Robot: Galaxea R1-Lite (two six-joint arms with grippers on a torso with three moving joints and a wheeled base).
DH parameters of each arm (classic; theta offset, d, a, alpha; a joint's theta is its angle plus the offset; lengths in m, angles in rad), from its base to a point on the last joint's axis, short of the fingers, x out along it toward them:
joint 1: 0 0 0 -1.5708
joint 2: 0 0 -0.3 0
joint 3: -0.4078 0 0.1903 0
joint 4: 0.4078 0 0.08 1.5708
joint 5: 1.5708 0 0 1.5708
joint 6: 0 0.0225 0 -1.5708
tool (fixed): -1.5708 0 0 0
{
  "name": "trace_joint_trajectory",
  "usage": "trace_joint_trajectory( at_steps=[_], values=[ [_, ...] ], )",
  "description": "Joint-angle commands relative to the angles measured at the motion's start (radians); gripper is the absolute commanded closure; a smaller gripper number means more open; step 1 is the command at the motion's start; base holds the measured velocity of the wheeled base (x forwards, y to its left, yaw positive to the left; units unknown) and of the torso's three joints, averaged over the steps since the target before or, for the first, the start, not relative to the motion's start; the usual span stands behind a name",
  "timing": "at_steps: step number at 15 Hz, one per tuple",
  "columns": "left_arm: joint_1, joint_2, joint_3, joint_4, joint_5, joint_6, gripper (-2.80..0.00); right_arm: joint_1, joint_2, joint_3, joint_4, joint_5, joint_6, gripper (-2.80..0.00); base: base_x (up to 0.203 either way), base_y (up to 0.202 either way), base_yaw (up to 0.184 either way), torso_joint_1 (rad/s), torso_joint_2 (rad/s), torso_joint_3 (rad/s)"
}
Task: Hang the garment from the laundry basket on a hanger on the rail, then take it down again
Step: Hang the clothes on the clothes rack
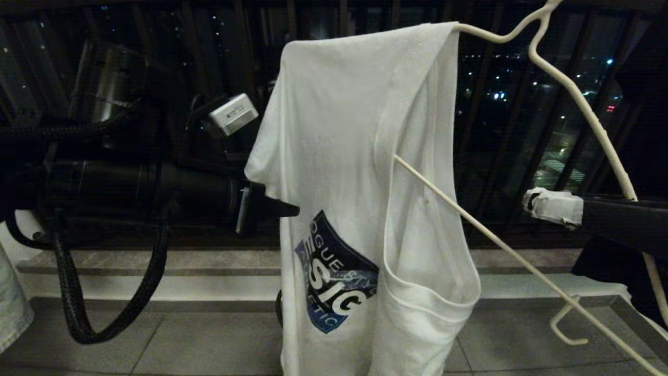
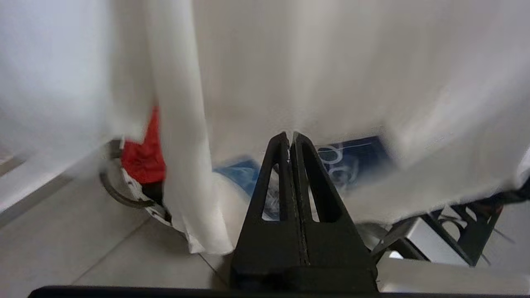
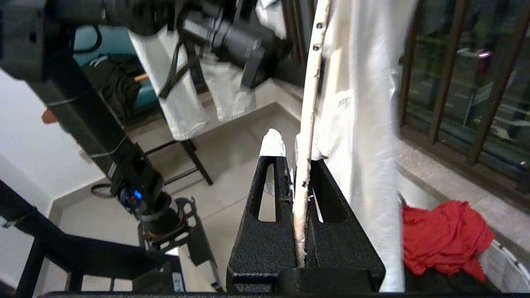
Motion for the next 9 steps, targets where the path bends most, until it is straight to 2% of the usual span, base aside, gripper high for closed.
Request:
trace_joint_trajectory(
  at_steps=[1, 4, 7, 9],
  values=[
    [-0.056, -0.049, 0.064, -0.049, -0.001, -0.006, 0.00, -0.001, 0.001, 0.001, 0.000, 0.003, 0.002, 0.00, 0.000, 0.000, 0.000, 0.000, 0.00, 0.000],
    [-0.122, -0.068, 0.081, -0.051, 0.002, -0.009, 0.00, -0.001, 0.001, 0.001, 0.000, 0.003, 0.002, 0.00, 0.000, 0.000, 0.000, 0.000, 0.00, 0.000],
    [-0.127, -0.070, 0.060, -0.055, 0.018, -0.010, 0.00, -0.001, -0.002, -0.001, 0.000, 0.003, 0.002, 0.00, 0.000, 0.000, 0.000, 0.000, 0.00, 0.000],
    [-0.144, -0.096, 0.035, -0.049, 0.071, -0.058, 0.00, -0.001, 0.000, -0.002, 0.001, 0.005, 0.002, 0.00, 0.000, 0.000, 0.000, 0.000, 0.00, 0.000]
  ],
)
